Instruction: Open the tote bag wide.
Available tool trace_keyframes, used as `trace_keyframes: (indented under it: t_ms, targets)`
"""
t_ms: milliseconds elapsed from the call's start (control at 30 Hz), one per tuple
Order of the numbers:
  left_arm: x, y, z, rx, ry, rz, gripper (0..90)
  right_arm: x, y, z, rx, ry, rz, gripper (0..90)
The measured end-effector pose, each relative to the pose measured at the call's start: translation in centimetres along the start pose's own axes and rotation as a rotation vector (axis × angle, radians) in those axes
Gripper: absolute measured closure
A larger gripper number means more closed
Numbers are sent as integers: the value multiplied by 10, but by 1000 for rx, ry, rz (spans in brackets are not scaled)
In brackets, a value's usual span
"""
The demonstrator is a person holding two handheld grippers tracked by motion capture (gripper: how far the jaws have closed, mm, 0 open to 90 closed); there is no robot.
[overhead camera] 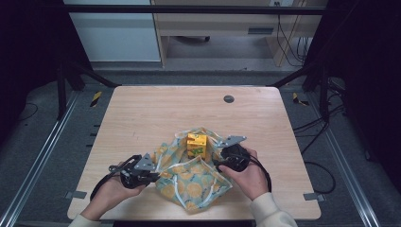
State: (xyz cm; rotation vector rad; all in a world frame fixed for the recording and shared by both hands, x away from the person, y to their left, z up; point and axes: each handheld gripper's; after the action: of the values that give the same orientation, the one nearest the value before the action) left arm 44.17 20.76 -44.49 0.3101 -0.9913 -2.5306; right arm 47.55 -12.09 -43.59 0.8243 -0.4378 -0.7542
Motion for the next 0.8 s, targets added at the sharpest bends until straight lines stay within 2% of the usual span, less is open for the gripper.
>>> trace_keyframes:
  t_ms: [33, 67, 233, 300, 400, 533, 700, 800]
  targets:
    - [0, 1, 0, -7, 4, -7, 875, 1, 0, -1, -2, -4, -1, 502]
    - [0, 1, -1, -6, 7, -7, 875, 3, 1, -1, 0, -10, 4, 616]
    - [0, 7, -4, -12, 9, -19, 875, 9, 5, -5, 11, -4, 2, 786]
    - [0, 10, -6, -15, 13, -26, 875, 14, 7, -7, 27, 1, -19, 839]
    - [0, 14, -8, -12, 15, -31, 876, 22, 12, -10, 59, 19, -56, 883]
    - [-1, 22, -7, -5, 25, -40, 877, 31, 21, -10, 99, 17, -93, 894]
    - [-4, 34, -4, 25, 55, -45, 878, 40, 37, -3, 175, -5, -105, 897]
    - [-7, 38, -8, 14, 67, -52, 880, 43, 42, -5, 184, -21, -105, 898]
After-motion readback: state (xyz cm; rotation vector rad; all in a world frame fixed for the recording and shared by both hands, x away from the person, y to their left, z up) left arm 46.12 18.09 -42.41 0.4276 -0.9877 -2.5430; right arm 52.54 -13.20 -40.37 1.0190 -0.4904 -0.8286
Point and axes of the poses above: each handheld gripper's, and its own axes: z roughly backward along the jaws, y roughly out of its top, x roughly to its right, and after that the axes turned 10 degrees about x, right-handed
